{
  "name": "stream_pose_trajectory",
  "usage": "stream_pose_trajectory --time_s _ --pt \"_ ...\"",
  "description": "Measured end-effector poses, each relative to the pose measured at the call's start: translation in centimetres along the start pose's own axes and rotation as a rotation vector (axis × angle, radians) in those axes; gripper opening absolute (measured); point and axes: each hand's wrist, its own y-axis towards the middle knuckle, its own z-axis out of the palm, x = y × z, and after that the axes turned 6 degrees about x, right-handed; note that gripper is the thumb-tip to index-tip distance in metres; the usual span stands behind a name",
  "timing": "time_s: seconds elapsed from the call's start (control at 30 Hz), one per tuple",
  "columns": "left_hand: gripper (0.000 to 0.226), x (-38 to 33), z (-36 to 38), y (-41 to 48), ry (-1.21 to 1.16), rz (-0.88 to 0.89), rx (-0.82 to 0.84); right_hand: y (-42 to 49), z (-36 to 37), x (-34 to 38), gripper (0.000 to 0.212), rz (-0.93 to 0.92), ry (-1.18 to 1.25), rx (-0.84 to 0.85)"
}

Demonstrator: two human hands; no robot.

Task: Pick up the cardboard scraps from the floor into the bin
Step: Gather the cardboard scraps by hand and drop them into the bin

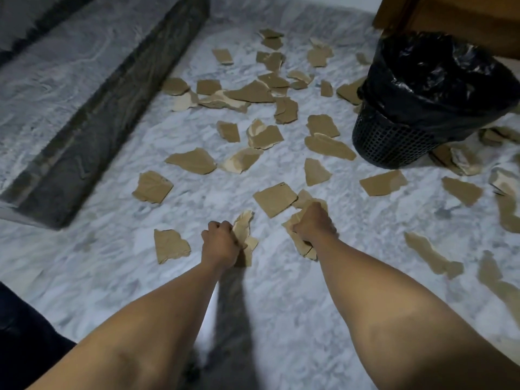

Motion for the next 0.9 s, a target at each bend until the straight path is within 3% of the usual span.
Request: stream_pose_trajectory --time_s 0.07,0.13,0.23,0.4,0.53,0.77,0.9 --pt "0.053 -0.6 -0.1 0.7 -0.173 0.015 0.06 0.1 -0.4 0.0 0.074 -0.013 0.022 0.037" --pt "0.056 -1.3 -0.3 0.9 -0.283 0.021 0.105 0.4 -1.2 0.1 0.055 -0.052 -0.065 0.109" --pt "0.054 -2.3 -0.4 1.4 -0.167 0.055 0.175 1.4 -3.0 0.4 0.034 -0.089 -0.239 0.026" --pt "0.029 -5.0 -0.4 2.9 0.09 0.274 0.071 2.8 -3.4 0.0 0.045 -0.129 -0.406 -0.031" --pt "0.039 -6.9 0.5 5.1 0.248 0.397 -0.049 3.7 -2.3 -0.6 0.053 -0.162 -0.327 0.007" --pt "0.052 -10.2 0.3 8.3 0.405 0.297 0.124 4.5 -2.1 -0.6 0.048 -0.093 -0.263 0.031" --pt "0.048 -12.2 -0.2 8.3 0.404 0.277 0.177 4.9 -2.1 -0.7 0.052 -0.079 -0.211 0.047"
